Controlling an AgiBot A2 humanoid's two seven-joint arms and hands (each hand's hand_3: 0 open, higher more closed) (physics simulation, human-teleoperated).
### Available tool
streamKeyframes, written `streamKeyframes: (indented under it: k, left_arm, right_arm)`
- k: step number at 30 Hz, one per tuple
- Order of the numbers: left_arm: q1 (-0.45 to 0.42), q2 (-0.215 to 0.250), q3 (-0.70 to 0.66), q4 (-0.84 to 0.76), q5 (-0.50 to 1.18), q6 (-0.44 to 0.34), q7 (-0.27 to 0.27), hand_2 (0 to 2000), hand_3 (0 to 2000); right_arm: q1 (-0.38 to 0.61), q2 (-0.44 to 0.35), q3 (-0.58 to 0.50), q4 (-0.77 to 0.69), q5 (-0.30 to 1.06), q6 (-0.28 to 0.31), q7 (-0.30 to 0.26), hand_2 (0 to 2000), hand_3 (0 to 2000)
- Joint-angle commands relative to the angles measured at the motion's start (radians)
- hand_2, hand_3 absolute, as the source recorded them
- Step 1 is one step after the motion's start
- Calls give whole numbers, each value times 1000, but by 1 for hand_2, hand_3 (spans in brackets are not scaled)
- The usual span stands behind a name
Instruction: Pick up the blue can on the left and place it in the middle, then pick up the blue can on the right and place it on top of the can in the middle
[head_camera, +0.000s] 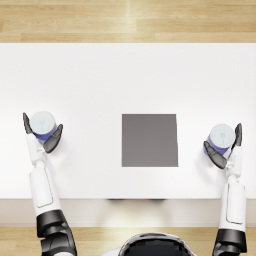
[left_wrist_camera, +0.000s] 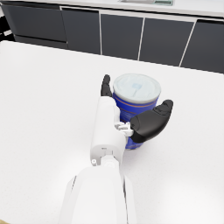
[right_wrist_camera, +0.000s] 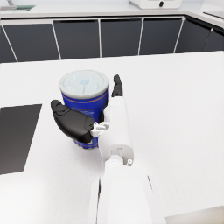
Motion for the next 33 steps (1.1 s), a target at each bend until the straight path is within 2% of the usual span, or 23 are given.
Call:
streamKeyframes:
  k: [1,9,10,11,13,14,15,20,23,26,31,33]
  left_arm:
    - [45,-3,5,52,0,0,0,0,0]
    - [88,-1,8,141,0,-9,-1,0,0]
    - [94,-1,10,155,0,-13,-1,1361,327]
    - [94,-2,11,155,0,-23,-2,2000,653]
    - [91,-3,17,142,1,-37,-2,2000,1307]
    - [90,-2,15,137,0,-36,-3,2000,1520]
    - [81,0,13,103,0,-32,-5,2000,1520]
    - [-55,13,93,-304,0,-35,-6,2000,1520]
    - [-90,14,186,-446,0,-36,-7,2000,1520]
    - [-102,17,271,-515,0,-41,-8,2000,1520]
    - [-78,40,379,-537,0,-50,-8,2000,1520]
    - [-65,52,414,-537,-88,-48,-7,2000,1520]
  right_arm:
    - [27,-2,6,-29,0,0,0,0,0]
    - [61,-16,10,-80,0,-1,0,0,0]
    - [61,-17,6,-69,0,-1,0,1361,327]
    - [52,-18,6,-52,0,27,0,2000,653]
    - [51,-21,3,-35,0,85,0,2000,1307]
    - [47,-23,0,-14,0,81,2,2000,1520]
    - [42,-25,-3,11,0,68,4,2000,1520]
    - [15,-32,31,223,0,51,8,2000,1520]
    - [23,-36,68,309,0,93,10,2000,1520]
    - [22,-41,89,373,0,120,13,2000,1520]
    - [33,-51,108,431,0,131,15,2000,1520]
    - [44,-56,121,444,0,138,16,2000,1520]
